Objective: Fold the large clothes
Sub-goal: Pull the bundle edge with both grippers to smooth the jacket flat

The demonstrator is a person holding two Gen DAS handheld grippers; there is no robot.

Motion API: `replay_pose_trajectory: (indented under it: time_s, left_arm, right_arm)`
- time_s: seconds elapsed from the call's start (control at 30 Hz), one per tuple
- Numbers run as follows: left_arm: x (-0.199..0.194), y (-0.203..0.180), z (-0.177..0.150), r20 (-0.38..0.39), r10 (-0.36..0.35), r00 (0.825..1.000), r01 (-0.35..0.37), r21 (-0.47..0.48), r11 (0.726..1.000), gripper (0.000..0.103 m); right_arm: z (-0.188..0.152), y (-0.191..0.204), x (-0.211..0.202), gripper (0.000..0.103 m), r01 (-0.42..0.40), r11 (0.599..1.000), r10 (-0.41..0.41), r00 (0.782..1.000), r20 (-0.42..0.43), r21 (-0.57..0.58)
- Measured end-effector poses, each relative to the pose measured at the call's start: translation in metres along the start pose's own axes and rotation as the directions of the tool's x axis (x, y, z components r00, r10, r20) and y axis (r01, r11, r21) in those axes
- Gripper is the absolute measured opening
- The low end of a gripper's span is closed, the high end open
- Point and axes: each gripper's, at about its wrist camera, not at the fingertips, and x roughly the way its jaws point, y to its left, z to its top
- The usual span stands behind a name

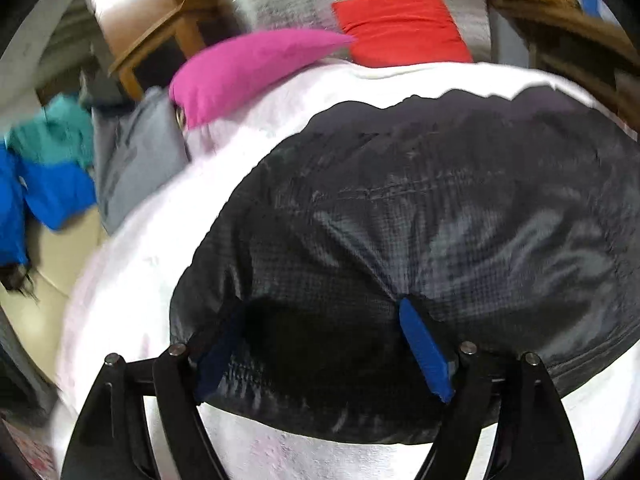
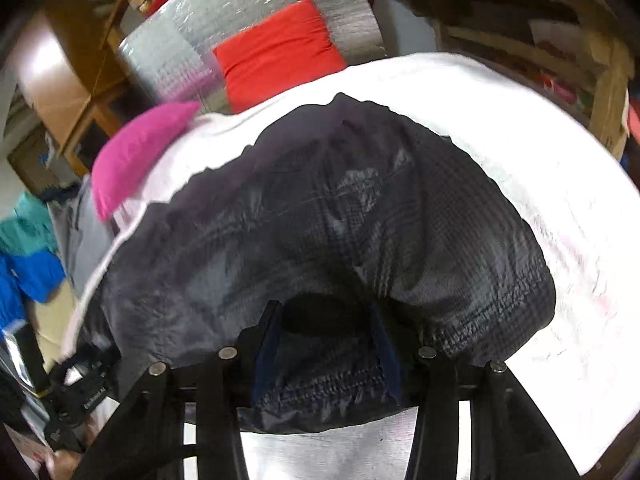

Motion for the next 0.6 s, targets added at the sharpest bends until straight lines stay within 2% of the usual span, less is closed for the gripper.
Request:
replay_pose_trajectory:
  time_s: [0.07,0.17,0.3,0.37,0.43,0.53,0.6]
  left_arm:
    - [-0.001,-0.002,-0.001,0.004,0.005,1.000,-0.005,0.000,1.000,0.081]
    - [-0.003,0.002,-0.004,0.011,0.001,1.000,-0.001,-0.015,1.000,0.085]
    - [0.002,0.008,-0.006,0.024,-0.006,1.000,0.006,-0.005,1.000,0.088]
    - [0.001,0.007,-0.008,0.031,0.001,1.000,0.000,-0.009,1.000,0.090]
    - [0.005,0.007,-0.009,0.035,0.033,0.999,-0.032,-0.027,0.999,0.100]
    - [0.009,0.011,-0.008,0.015,0.023,1.000,-0.022,-0.060,0.998,0.101]
    - [0.012,0.016,-0.007,0.003,-0.004,1.000,0.004,-0.091,0.996,0.101]
  right_arm:
    - [-0.001,0.002,0.000,0.050,0.018,0.999,-0.018,1.000,0.001,-0.029]
    - [-0.001,-0.003,-0.008,0.050,-0.005,1.000,0.006,0.999,0.033,-0.015]
    - [0.002,-0.013,-0.036,0.050,0.018,1.000,-0.020,0.981,0.193,0.015]
    - [0.005,-0.022,-0.043,0.050,0.047,0.998,-0.057,0.970,0.237,0.048]
    - [0.008,-0.033,-0.038,0.050,0.090,0.993,-0.105,0.970,0.219,0.077]
    - [0.007,-0.041,-0.018,0.056,0.115,0.991,-0.123,0.985,0.122,0.068]
    - [0.005,-0.040,-0.007,0.060,0.140,0.990,-0.142,0.984,0.104,0.024]
